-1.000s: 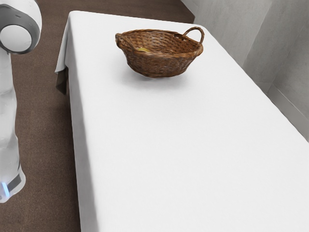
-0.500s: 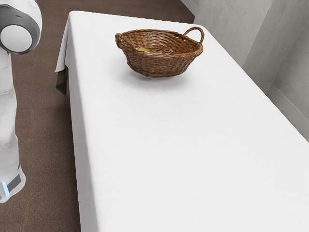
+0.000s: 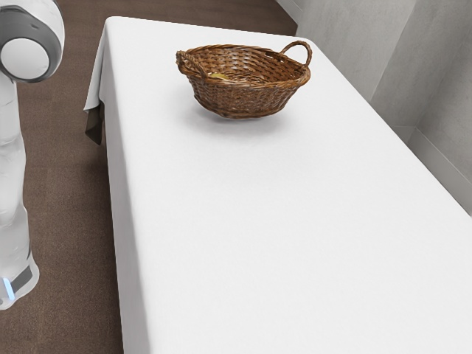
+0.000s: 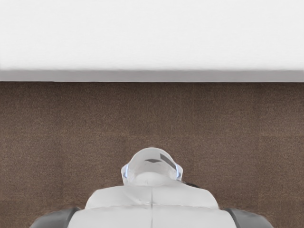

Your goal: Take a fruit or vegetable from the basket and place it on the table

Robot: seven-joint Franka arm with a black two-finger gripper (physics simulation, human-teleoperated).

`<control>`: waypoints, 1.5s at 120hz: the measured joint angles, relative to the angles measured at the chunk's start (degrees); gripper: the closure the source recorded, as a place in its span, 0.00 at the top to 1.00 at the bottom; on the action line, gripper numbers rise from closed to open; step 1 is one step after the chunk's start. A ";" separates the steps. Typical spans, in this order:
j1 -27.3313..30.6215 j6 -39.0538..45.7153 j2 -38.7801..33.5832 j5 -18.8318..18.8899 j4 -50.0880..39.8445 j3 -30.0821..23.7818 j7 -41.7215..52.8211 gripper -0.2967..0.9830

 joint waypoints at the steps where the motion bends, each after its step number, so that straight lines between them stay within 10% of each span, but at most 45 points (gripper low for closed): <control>1: 0.00 0.23 0.00 0.00 -0.28 0.00 0.00 0.77; 180: 0.01 55.85 0.02 0.00 -57.51 0.00 0.00 0.77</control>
